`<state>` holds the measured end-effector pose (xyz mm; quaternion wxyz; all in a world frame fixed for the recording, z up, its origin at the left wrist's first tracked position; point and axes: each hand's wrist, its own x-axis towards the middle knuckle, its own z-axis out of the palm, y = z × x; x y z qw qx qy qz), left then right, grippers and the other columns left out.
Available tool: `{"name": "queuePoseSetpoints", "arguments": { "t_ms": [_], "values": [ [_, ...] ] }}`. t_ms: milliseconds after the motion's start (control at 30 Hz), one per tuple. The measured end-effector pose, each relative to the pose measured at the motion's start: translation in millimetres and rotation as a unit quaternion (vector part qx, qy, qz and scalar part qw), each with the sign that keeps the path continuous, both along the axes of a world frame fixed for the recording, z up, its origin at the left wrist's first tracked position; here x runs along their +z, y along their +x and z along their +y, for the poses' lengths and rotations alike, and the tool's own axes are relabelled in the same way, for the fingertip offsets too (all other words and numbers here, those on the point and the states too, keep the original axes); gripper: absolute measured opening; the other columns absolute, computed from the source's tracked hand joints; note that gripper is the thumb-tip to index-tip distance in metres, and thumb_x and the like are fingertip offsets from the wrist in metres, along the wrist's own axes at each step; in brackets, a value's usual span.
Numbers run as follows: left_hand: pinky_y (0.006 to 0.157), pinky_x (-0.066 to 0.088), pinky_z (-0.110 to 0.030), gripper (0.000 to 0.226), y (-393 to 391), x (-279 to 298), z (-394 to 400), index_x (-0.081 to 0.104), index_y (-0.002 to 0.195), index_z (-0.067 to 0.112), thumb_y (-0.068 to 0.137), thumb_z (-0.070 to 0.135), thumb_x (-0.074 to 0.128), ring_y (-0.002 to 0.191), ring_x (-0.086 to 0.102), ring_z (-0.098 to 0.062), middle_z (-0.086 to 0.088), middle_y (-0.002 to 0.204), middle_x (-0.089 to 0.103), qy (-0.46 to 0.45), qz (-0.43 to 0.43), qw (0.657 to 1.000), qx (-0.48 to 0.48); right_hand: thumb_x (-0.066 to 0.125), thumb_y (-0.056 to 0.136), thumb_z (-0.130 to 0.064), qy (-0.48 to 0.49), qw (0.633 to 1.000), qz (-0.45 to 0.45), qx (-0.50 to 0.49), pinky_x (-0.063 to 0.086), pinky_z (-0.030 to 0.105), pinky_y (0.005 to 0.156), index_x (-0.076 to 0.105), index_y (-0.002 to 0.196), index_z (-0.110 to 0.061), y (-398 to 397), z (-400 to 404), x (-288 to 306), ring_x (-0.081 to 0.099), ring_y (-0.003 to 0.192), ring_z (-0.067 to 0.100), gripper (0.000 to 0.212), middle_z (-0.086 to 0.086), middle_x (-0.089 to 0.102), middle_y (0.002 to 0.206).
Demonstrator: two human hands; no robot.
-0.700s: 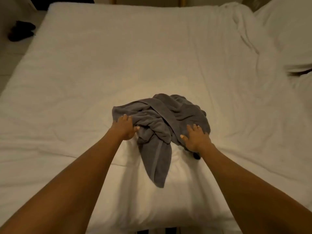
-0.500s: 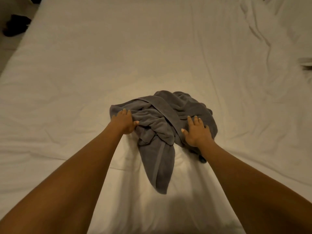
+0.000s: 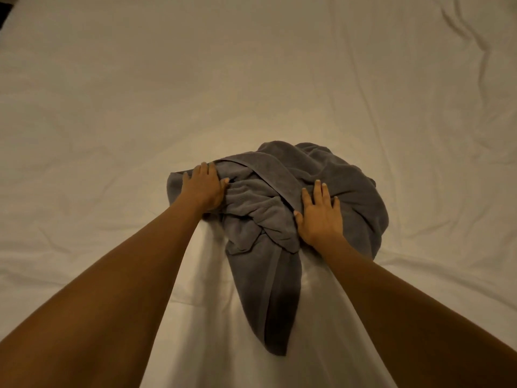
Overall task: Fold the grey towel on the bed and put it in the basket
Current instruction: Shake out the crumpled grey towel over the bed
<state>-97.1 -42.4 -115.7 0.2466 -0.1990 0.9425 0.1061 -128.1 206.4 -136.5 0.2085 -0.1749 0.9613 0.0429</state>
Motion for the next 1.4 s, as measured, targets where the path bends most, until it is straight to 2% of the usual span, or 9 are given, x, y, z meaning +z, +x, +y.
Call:
{"name": "queuePoseSetpoints", "arguments": {
  "t_ms": [167, 433, 633, 833, 933, 1033, 1167, 1300, 1400],
  "values": [
    [0.116, 0.016, -0.054, 0.055, -16.6, -21.7, -16.3, 0.018, 0.146, 0.002, 0.102, 0.035, 0.025, 0.140, 0.024, -0.037, -0.021, 0.152, 0.025, -0.011, 0.017, 0.999, 0.039, 0.035, 0.096, -0.053, 0.001, 0.999, 0.045, 0.003, 0.005, 0.052, 0.118, 0.003, 0.152, -0.014, -7.8, -2.1, -24.1, -0.010, 0.147, 0.030, 0.075, 0.016, -0.012, 0.159],
    [0.116, 0.012, -0.058, 0.053, -27.1, -43.8, -33.6, 0.032, 0.139, 0.003, 0.102, 0.040, 0.023, 0.134, 0.033, -0.039, -0.022, 0.143, 0.040, -0.025, -0.006, 0.997, 0.072, 0.047, 0.093, -0.047, -0.023, 0.995, 0.094, 0.003, 0.003, 0.053, 0.116, 0.010, 0.151, -0.011, -9.1, -2.3, -45.7, -0.006, 0.147, 0.030, 0.077, 0.018, -0.008, 0.159],
    [0.114, 0.008, -0.063, 0.050, -21.2, -49.8, -28.9, 0.039, 0.134, 0.005, 0.101, 0.040, 0.030, 0.131, 0.036, -0.039, -0.021, 0.138, 0.044, -0.032, 0.018, 0.997, 0.070, 0.031, 0.100, -0.044, -0.059, 0.993, 0.106, 0.004, 0.004, 0.051, 0.117, 0.015, 0.151, -0.011, -8.0, 3.8, -49.4, -0.001, 0.148, 0.029, 0.063, 0.017, -0.001, 0.159],
    [0.112, 0.006, -0.065, 0.044, -22.2, -42.2, -31.7, 0.049, 0.126, 0.014, 0.093, 0.043, 0.050, 0.129, 0.038, -0.035, -0.017, 0.133, 0.047, -0.026, 0.015, 0.997, 0.073, 0.026, 0.098, -0.051, -0.046, 0.994, 0.103, 0.015, 0.005, 0.050, 0.118, 0.012, 0.151, -0.012, -9.5, 10.8, -48.7, -0.002, 0.148, 0.028, 0.067, 0.016, -0.001, 0.160],
    [0.113, 0.005, -0.063, 0.043, -18.7, -42.6, -28.9, 0.049, 0.120, 0.009, 0.091, 0.040, 0.054, 0.122, 0.046, -0.035, -0.016, 0.125, 0.052, -0.032, 0.061, 0.995, 0.078, 0.024, 0.097, -0.054, -0.032, 0.994, 0.105, 0.027, 0.003, 0.050, 0.118, 0.005, 0.151, -0.013, -5.0, 14.8, -48.8, -0.004, 0.147, 0.028, 0.071, 0.015, -0.005, 0.160],
    [0.116, 0.005, -0.058, 0.036, -10.3, -40.4, -23.7, 0.049, 0.111, 0.006, 0.092, 0.036, 0.054, 0.105, 0.057, -0.035, -0.014, 0.106, 0.063, -0.050, 0.116, 0.989, 0.079, 0.020, 0.098, -0.050, -0.026, 0.994, 0.103, 0.029, 0.002, 0.050, 0.119, 0.004, 0.152, -0.014, -1.3, 22.8, -46.2, -0.006, 0.147, 0.027, 0.066, 0.015, -0.006, 0.160],
    [0.117, 0.010, -0.053, 0.033, 3.9, -35.6, -23.1, 0.051, 0.104, 0.004, 0.093, 0.035, 0.052, 0.095, 0.060, -0.036, -0.016, 0.093, 0.066, -0.074, 0.124, 0.988, 0.050, 0.019, 0.100, -0.044, -0.017, 0.994, 0.106, 0.034, 0.002, 0.051, 0.119, 0.007, 0.152, -0.016, -2.9, 33.2, -40.0, -0.008, 0.147, 0.028, 0.060, 0.016, -0.006, 0.159],
    [0.116, 0.016, -0.051, 0.033, 12.8, -32.5, -24.8, 0.045, 0.116, 0.003, 0.095, 0.029, 0.049, 0.090, 0.061, -0.038, -0.017, 0.090, 0.067, -0.070, 0.128, 0.987, 0.066, 0.027, 0.099, -0.044, 0.028, 0.993, 0.108, 0.049, 0.000, 0.053, 0.118, 0.003, 0.152, -0.016, -6.7, 37.0, -36.9, -0.013, 0.146, 0.032, 0.065, 0.019, -0.015, 0.157],
    [0.118, 0.009, -0.051, 0.037, 16.1, -33.7, -24.0, 0.043, 0.133, 0.010, 0.098, 0.019, 0.037, 0.098, 0.061, -0.036, -0.016, 0.096, 0.069, -0.087, 0.108, 0.990, 0.034, 0.028, 0.099, -0.048, 0.047, 0.992, 0.113, 0.032, -0.003, 0.055, 0.118, -0.003, 0.151, -0.015, -6.7, 29.3, -40.2, -0.018, 0.145, 0.032, 0.069, 0.019, -0.022, 0.156]
  ]
}}
